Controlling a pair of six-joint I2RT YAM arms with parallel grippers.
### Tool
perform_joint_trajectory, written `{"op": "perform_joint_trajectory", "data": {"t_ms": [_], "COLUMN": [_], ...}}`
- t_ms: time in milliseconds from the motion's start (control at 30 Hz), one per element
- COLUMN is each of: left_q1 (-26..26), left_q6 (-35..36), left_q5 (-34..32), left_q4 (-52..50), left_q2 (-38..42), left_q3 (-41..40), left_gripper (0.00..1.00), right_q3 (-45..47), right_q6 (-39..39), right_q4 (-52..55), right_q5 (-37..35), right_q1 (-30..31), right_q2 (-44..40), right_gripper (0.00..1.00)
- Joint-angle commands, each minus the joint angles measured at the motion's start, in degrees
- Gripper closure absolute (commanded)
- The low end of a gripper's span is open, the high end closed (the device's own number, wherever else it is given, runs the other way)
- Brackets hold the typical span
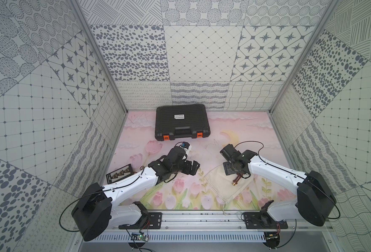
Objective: Close the soil bag
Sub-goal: Pick up the soil bag from the center of the board.
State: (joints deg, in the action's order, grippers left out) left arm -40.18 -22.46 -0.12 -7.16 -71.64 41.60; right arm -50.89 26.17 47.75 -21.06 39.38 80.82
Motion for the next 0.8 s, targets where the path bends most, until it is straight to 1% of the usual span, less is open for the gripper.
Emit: {"op": "perform_joint_trajectory", "data": {"t_ms": [0,200,333,433,567,767], "left_q1": [-0.16,-0.21,-0.16,-0.17,-0.16,-0.16], "left_q6": [0.65,0.75,0.79,1.00,1.01,1.06], "left_q5": [-0.57,-0.51,-0.67,-1.17,-1.89,-4.09], "left_q4": [-1.72,-1.56,-1.68,-1.80,-1.87,-2.48], "left_q2": [-0.64,-1.73,-1.74,-1.30,-0.75,0.17], "left_q3": [0.85,1.11,0.98,0.87,0.63,0.41], "left_gripper": [0.01,0.01,0.01,0.01,0.02,0.01], "right_q3": [-1.04,-0.92,-1.31,-1.31,-1.80,-3.78], "right_q6": [0.28,0.04,-0.36,-0.46,-0.85,-1.28], "right_q4": [1.55,1.63,1.65,1.45,1.36,2.79], "right_q5": [-0.72,-2.17,-3.64,-4.35,-4.92,-5.07], "right_q1": [0.50,0.75,0.82,0.88,1.34,1.58], "right_q2": [0.54,2.92,4.92,5.67,5.17,0.62], "right_gripper": [0.21,0.25,0.30,0.36,0.48,0.69]}}
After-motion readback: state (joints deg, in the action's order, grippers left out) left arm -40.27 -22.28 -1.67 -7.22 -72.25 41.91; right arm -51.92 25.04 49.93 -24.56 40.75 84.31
